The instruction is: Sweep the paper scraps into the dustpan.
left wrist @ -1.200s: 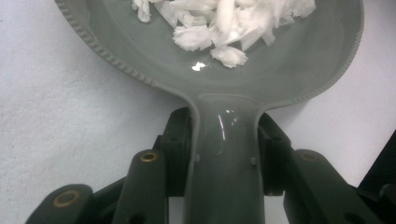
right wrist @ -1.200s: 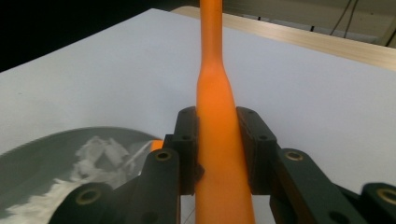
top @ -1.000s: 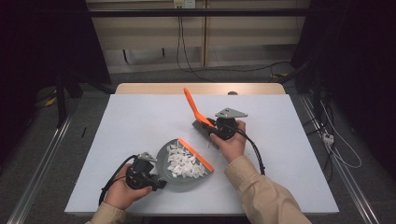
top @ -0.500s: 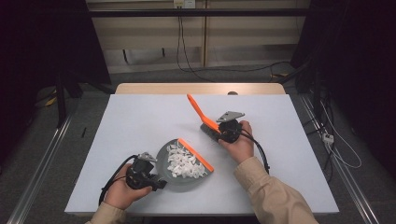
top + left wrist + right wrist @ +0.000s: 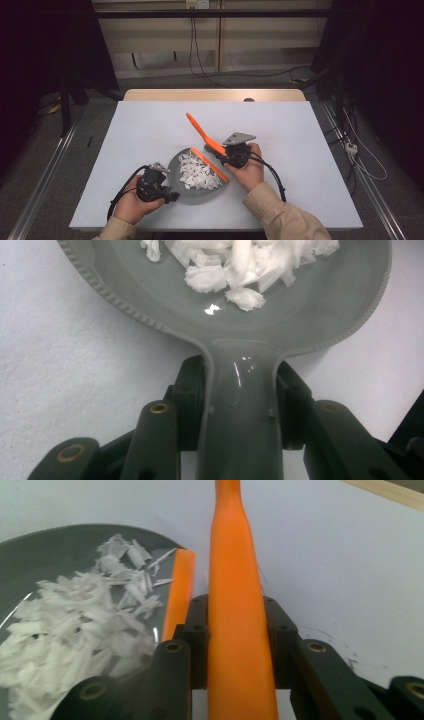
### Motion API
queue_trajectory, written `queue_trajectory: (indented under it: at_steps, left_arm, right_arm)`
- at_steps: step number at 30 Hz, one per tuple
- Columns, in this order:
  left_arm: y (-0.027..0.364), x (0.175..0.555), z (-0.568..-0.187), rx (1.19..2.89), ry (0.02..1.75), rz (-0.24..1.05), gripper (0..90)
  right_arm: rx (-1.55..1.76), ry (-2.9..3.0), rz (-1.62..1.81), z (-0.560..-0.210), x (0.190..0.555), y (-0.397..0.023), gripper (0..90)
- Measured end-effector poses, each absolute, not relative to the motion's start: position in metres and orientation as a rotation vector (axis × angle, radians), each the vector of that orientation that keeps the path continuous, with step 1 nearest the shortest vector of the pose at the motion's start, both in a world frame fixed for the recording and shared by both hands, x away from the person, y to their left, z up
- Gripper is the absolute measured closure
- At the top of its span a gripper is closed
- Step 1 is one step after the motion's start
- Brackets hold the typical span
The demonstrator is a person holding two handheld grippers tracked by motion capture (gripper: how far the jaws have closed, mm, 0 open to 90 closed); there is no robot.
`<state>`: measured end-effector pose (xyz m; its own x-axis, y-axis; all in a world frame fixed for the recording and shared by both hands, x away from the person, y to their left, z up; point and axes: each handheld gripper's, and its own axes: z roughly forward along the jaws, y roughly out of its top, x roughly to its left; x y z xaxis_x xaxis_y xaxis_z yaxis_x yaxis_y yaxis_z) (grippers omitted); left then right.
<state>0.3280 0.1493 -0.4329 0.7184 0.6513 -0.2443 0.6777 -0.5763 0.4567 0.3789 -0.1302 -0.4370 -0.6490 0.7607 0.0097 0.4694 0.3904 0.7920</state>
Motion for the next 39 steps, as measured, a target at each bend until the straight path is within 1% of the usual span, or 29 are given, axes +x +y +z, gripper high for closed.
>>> queue_trajectory:
  at_steps: [4, 7, 12, 19, 22, 27, 30, 31, 33, 39]
  left_arm:
    - [0.149, 0.328, -0.433, 2.391, 1.009, -0.066, 62.7]
    - [0.150, 0.328, -0.433, 2.394, 1.004, -0.071, 62.7]
    - [0.150, 0.328, -0.433, 2.390, 1.003, -0.070, 62.7]
    - [0.150, 0.328, -0.434, 2.377, 1.011, -0.077, 62.7]
    - [0.150, 0.328, -0.434, 2.378, 1.010, -0.079, 62.7]
    - [0.150, 0.328, -0.434, 2.383, 1.006, -0.078, 62.7]
    - [0.150, 0.328, -0.434, 2.388, 1.005, -0.081, 62.7]
    - [0.150, 0.328, -0.434, 2.387, 1.006, -0.081, 62.7]
    - [0.150, 0.328, -0.434, 2.386, 1.005, -0.082, 62.7]
    - [0.150, 0.329, -0.433, 2.397, 0.992, -0.079, 62.7]
  right_arm:
    - [1.090, 2.315, 1.251, -0.434, 0.373, -0.123, 70.9]
    - [1.141, 2.286, 1.414, -0.425, 0.372, -0.126, 70.8]
    - [1.105, 2.237, 1.374, -0.417, 0.376, -0.134, 70.9]
    - [1.109, 2.185, 1.288, -0.430, 0.393, -0.152, 70.7]
    - [1.144, 2.212, 1.267, -0.431, 0.396, -0.156, 70.2]
    - [1.143, 2.303, 1.163, -0.425, 0.401, -0.153, 65.9]
    - [1.119, 2.340, 1.107, -0.420, 0.404, -0.147, 66.7]
    - [1.123, 2.350, 1.081, -0.420, 0.405, -0.145, 68.9]
    - [1.115, 2.391, 0.995, -0.422, 0.407, -0.142, 70.6]
    - [1.074, 2.450, 1.025, -0.421, 0.396, -0.133, 71.2]
